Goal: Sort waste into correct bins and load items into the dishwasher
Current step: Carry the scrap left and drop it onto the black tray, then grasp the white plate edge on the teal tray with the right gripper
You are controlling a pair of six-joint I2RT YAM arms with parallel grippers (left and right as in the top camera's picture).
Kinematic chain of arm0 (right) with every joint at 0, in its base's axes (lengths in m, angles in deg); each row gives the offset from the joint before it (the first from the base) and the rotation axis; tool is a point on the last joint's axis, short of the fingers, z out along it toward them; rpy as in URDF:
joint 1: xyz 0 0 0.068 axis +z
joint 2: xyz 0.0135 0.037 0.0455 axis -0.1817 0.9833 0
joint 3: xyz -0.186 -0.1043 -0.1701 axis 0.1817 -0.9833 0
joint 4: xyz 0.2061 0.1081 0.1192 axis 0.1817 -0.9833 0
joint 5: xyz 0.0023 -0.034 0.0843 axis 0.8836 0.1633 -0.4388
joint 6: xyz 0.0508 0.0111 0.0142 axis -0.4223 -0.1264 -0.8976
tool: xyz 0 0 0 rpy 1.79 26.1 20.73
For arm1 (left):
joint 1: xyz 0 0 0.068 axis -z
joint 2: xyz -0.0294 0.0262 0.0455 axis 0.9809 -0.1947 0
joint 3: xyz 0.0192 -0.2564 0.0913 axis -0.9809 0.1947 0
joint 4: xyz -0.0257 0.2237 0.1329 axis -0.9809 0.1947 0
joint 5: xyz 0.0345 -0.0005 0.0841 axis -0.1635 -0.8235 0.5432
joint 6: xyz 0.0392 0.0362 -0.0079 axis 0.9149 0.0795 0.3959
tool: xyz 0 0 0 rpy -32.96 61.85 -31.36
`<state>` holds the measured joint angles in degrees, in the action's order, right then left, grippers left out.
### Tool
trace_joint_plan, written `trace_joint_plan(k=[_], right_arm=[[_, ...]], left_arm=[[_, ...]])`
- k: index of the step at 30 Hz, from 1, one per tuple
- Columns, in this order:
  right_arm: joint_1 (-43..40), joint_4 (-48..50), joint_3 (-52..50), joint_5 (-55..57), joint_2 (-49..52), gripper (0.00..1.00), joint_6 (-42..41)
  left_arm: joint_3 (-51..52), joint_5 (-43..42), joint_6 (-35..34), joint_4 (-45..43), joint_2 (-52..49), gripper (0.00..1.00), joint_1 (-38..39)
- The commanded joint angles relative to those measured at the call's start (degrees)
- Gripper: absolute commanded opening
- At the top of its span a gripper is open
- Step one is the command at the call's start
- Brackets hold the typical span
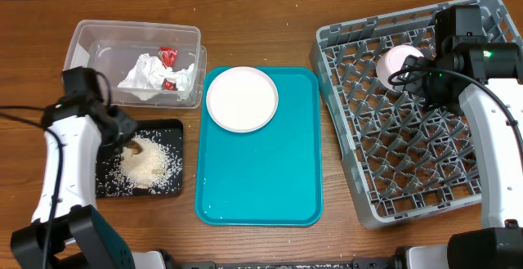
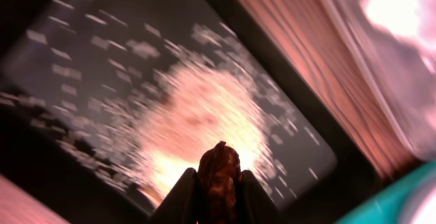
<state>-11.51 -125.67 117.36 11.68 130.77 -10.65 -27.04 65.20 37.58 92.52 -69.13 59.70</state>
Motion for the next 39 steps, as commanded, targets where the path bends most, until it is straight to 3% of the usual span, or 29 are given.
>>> trace_joint_plan(k=[1,4,16,19,26,30,35,39], right_arm=[[0.0,0.1,0.2,-0.1,-0.1,0.90,0.2],[0.0,-0.1,0.2,-0.1,-0.1,0.90,0.2],[0.0,-0.7,0.2,-0.1,-0.1,0.90,0.2],[0.0,-0.7,0.2,-0.1,-0.1,0.90,0.2],[0.0,-0.7,0.2,-0.1,-0.1,0.90,0.2],[0.3,1.3,0.2,-3.9,-0.1,0.90,2.8],[2.0,10.0,0.2,-22.1,-0.1,0.90,6.3],[7.2,19.6,0.2,-29.7,-0.1,0.90,6.4]], left_arm=[[0.1,8.2,1.3,-1.0,-1.0,0.04,-3.5],[0.3,11.8,1.3,-2.6,-3.5,0.04,-5.3],[0.3,12.8,1.2,-4.7,-14.4,0.10,-6.1],[0.3,12.8,1.2,-4.9,-14.4,0.25,-6.1],[-1.1,12.6,1.1,-2.9,-14.3,0.38,-6.1],[-7.2,8.8,1.7,1.9,-12.8,0.45,-6.0],[-13.7,-3.2,9.4,4.0,-8.8,0.50,-4.4],[-14.4,-10.4,15.8,4.7,-5.4,0.66,-0.5]])
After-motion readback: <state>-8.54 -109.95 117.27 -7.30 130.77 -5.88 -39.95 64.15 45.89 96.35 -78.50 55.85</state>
